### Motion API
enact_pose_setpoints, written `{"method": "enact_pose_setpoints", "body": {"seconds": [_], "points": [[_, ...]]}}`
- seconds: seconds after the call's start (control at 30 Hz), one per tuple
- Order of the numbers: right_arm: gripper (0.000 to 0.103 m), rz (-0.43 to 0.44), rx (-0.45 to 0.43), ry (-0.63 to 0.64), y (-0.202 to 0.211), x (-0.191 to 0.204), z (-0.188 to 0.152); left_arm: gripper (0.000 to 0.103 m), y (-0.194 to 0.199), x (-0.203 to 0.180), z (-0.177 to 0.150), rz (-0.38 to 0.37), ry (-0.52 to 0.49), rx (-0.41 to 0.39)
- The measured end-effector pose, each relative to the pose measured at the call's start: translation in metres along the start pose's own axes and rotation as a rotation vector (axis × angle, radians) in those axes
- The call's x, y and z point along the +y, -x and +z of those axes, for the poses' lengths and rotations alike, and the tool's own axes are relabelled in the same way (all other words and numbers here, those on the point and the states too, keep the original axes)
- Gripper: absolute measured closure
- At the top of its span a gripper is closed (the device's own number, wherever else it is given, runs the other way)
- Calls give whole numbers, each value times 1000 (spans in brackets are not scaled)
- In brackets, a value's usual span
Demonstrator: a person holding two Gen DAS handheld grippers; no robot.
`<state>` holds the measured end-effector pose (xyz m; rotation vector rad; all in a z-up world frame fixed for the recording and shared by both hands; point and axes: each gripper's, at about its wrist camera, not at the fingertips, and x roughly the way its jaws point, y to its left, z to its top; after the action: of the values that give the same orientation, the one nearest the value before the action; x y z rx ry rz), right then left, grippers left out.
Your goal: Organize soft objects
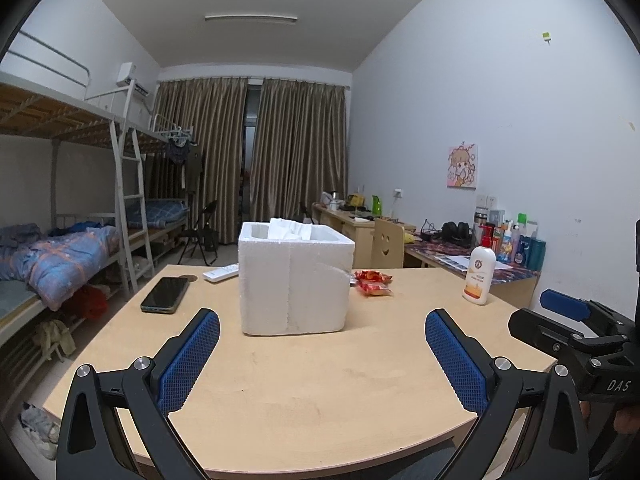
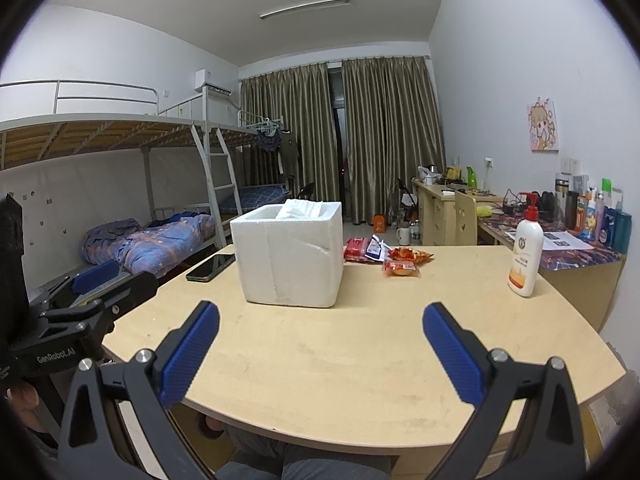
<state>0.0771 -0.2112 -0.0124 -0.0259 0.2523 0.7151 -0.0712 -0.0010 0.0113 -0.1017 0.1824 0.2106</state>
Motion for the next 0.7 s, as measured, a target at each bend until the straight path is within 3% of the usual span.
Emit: {"method": "enact_pose_setpoints", "body": {"seconds": [0.7], "points": [[0, 12, 7, 8, 1, 2, -4, 0, 4, -9, -2, -5, -28, -6]]}}
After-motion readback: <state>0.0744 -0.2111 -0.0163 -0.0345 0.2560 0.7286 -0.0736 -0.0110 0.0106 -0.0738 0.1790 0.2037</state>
